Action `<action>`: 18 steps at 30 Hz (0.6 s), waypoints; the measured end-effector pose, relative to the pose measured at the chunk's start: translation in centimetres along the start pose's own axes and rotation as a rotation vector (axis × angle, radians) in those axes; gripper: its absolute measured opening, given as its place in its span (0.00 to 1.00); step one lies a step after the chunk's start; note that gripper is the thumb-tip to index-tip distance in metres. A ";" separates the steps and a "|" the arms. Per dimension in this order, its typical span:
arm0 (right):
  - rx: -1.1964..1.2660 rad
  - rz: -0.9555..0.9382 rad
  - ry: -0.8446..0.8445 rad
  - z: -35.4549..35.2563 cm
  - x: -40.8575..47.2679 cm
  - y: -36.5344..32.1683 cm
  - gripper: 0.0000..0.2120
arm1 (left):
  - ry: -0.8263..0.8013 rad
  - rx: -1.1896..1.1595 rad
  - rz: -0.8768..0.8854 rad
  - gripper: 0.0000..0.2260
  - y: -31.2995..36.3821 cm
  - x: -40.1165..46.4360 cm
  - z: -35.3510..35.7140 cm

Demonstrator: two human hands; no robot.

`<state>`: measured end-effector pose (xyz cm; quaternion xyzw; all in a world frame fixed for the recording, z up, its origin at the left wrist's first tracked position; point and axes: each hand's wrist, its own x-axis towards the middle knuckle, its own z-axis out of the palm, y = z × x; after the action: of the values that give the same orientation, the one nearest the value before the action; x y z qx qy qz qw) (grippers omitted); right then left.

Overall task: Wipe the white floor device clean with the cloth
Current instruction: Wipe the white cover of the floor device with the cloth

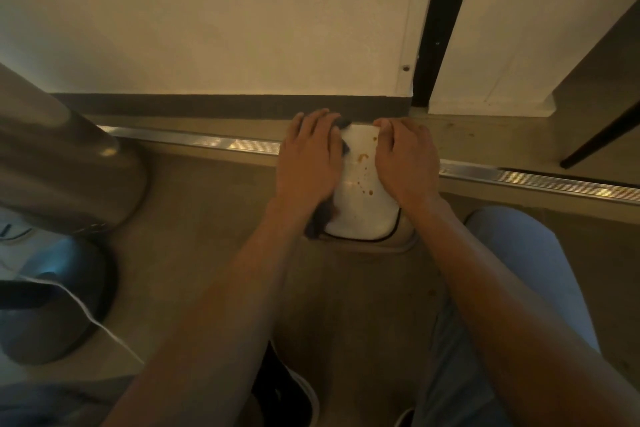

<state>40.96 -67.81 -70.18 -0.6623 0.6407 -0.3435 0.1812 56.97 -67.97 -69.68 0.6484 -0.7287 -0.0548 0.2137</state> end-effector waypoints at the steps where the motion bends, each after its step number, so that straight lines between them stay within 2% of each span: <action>1: 0.002 0.010 -0.005 -0.1 0.0 -0.1 0.15 | -0.060 -0.042 -0.080 0.19 0.0 1.7 0.0; 2: 0.002 0.016 -0.008 -0.1 0.0 -0.2 0.15 | -0.115 -0.051 -0.123 0.19 0.1 2.8 -0.1; 4: 0.000 0.005 0.002 -0.2 0.0 -0.4 0.14 | -0.125 -0.005 -0.111 0.21 0.2 2.8 0.2; 6: 0.005 -0.009 0.022 -0.3 -0.1 -0.5 0.14 | -0.026 0.087 0.013 0.22 0.4 -0.3 0.5; 8: 0.017 -0.014 0.026 -0.2 -0.1 -0.3 0.14 | 0.077 0.082 0.083 0.19 0.8 -5.3 1.3; 11: 0.039 0.000 0.000 -0.2 -0.2 0.0 0.14 | 0.152 -0.058 0.005 0.20 1.1 -10.9 2.4; 15: 0.027 0.007 -0.020 -0.3 -0.2 -0.1 0.14 | 0.114 -0.270 -0.164 0.18 0.2 -6.1 0.8; 18: 0.030 0.019 -0.040 -0.5 -0.2 -0.2 0.14 | -0.020 -0.222 -0.250 0.16 -0.6 0.9 -0.4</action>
<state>40.81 -67.49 -69.70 -0.6600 0.6381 -0.3381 0.2073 57.66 -68.84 -69.31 0.7060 -0.6337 -0.1674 0.2682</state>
